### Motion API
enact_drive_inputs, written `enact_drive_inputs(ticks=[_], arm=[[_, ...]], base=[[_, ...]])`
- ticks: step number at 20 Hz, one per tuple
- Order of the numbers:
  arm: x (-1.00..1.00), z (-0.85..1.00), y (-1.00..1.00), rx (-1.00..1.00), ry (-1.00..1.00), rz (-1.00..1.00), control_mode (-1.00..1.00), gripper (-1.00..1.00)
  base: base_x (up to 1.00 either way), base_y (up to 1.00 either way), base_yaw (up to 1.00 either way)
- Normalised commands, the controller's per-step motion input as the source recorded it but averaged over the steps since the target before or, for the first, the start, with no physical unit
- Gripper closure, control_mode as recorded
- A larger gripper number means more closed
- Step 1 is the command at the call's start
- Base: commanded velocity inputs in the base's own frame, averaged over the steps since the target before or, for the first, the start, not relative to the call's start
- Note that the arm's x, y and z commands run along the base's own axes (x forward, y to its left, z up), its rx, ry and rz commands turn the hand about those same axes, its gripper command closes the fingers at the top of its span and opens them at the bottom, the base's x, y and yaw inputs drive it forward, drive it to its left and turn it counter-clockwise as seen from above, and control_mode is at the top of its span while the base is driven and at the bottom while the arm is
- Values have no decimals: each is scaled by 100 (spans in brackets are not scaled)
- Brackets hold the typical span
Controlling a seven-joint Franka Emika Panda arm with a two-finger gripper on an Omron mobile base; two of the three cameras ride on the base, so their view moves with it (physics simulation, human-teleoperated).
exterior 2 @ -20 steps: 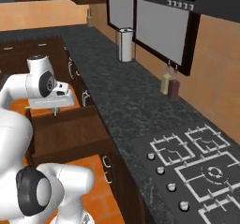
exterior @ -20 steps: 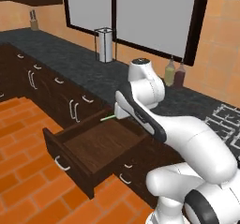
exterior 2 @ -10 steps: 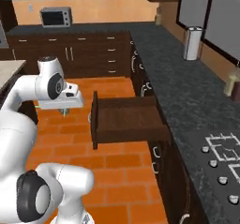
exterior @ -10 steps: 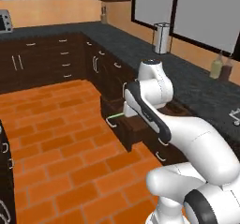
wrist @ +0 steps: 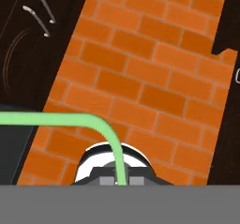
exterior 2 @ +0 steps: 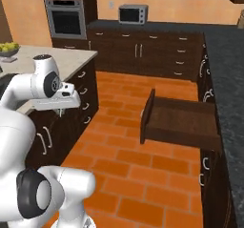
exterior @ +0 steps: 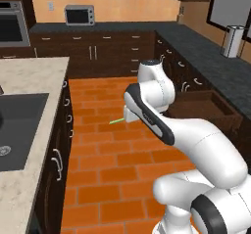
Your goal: Take a straw from the drawer in front and place it inside the glass cup on the dining counter.
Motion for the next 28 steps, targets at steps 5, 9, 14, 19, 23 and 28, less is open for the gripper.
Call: enact_drive_inputs(ticks=[5,9,14,19,23,28], arm=[[0,0,0,0,0,0,100,100],[0,0,0,0,0,0,100,100],[0,0,0,0,0,0,100,100],[0,0,0,0,0,0,100,100],[0,0,0,0,0,0,100,100],[0,0,0,0,0,0,100,100]], base=[[-100,2,1],[-100,10,0],[-100,6,0],[-100,13,0],[-97,23,0],[-17,89,-4]])
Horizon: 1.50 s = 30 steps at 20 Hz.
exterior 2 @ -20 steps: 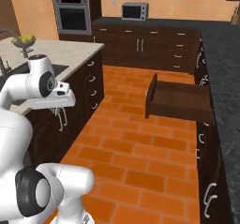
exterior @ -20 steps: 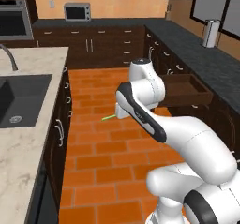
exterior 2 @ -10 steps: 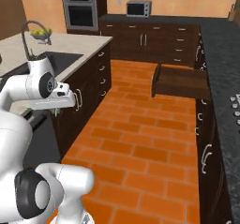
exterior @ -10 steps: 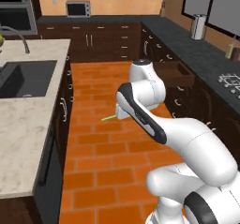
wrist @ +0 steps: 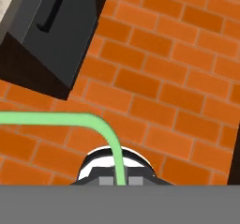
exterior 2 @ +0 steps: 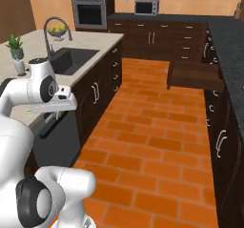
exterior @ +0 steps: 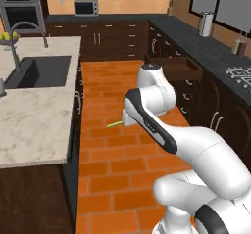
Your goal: Take a straw from the drawer in front and place it inside the glass cup on the dining counter.
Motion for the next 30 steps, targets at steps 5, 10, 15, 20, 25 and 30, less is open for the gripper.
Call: enact_drive_inputs(ticks=[5,10,15,20,25,30], arm=[[0,0,0,0,0,0,100,100],[0,0,0,0,0,0,100,100],[0,0,0,0,0,0,100,100],[0,0,0,0,0,0,100,100],[0,0,0,0,0,0,100,100],[0,0,0,0,0,0,100,100]], base=[[2,100,-11],[21,100,-12],[7,100,-10],[0,100,-8],[0,100,-8],[0,100,-8]])
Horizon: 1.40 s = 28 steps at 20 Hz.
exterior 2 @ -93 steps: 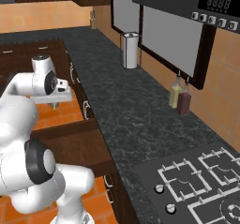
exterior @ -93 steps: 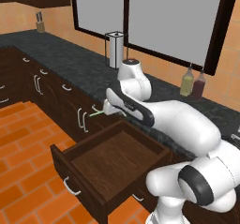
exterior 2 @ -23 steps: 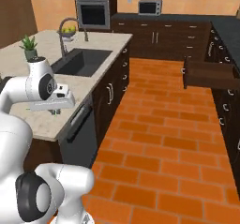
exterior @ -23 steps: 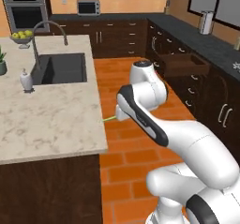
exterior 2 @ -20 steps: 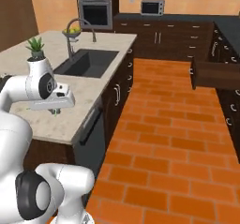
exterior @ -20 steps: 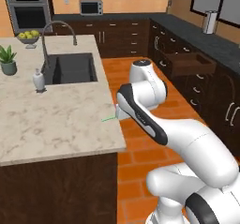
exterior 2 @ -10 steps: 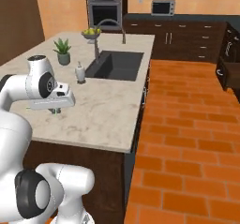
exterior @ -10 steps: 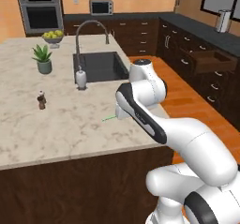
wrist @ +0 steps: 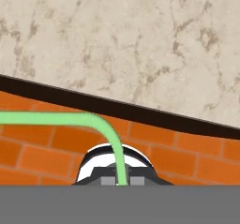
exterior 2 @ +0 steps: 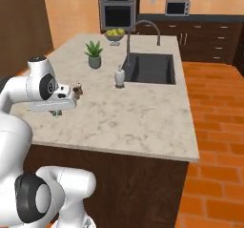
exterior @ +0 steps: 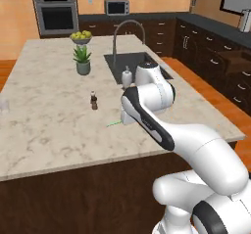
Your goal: Take a straw from the drawer in front and place it inside the glass cup on the dining counter.
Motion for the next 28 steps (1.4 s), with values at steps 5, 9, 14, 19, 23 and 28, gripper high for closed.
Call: enact_drive_inputs(ticks=[5,9,14,19,23,28], arm=[[0,0,0,0,0,0,100,100],[0,0,0,0,0,0,100,100],[0,0,0,0,0,0,100,100],[0,0,0,0,0,0,100,100],[0,0,0,0,0,0,100,100],[0,0,0,0,0,0,100,100]], base=[[0,100,-8],[0,100,-10],[0,100,-14],[0,100,-19],[0,100,-28],[0,100,-39]])
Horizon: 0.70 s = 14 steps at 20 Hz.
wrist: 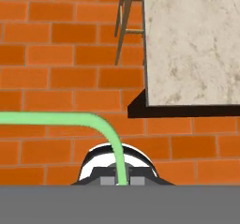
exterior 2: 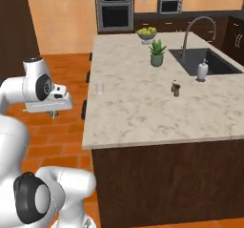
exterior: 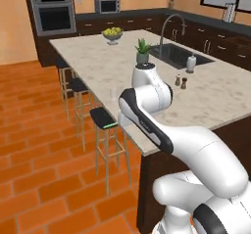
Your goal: Take a straw from the drawer in front and place it inside the glass cup on the dining counter.
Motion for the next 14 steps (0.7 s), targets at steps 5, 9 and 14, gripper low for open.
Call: enact_drive_inputs(ticks=[5,9,14], arm=[[0,0,0,0,0,0,100,100],[0,0,0,0,0,0,100,100],[0,0,0,0,0,0,100,100]], base=[[0,100,-48],[1,100,-51],[10,95,-56]])
